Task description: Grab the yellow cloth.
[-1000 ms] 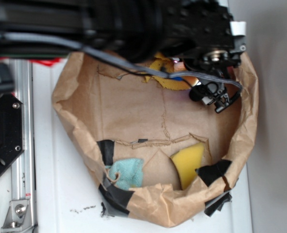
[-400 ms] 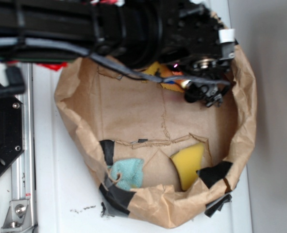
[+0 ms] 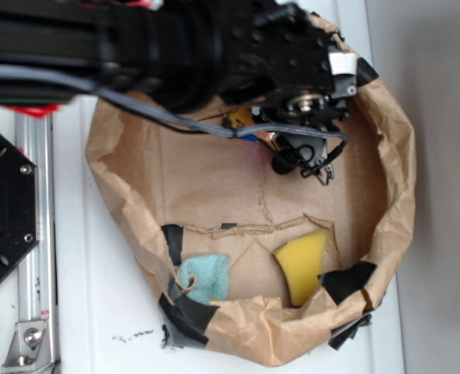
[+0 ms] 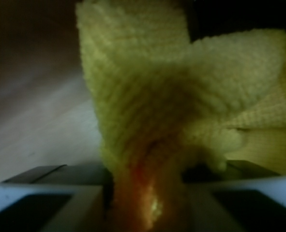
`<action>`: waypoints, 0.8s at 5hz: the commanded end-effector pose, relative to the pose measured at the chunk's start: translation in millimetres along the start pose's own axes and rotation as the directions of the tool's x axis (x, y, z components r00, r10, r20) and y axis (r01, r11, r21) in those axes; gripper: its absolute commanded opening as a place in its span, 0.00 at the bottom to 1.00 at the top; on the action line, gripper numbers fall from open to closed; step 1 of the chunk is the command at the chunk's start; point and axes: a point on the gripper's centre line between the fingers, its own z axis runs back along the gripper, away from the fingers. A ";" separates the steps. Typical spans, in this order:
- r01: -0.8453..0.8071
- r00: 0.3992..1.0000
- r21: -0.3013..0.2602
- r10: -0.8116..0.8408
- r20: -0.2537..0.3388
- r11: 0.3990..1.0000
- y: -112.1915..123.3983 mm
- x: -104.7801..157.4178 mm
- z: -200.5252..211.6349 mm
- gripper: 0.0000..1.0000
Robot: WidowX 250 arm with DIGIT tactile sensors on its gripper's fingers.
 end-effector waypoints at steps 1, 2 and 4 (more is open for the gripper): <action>0.383 0.921 -0.175 -0.389 0.001 0.907 -26.7 -41.3 95.9 0.00; 0.547 0.807 -0.292 -0.587 -0.062 0.784 -17.3 -51.5 125.6 0.00; 0.543 0.825 -0.309 -0.565 0.020 0.781 30.6 -23.0 153.3 0.00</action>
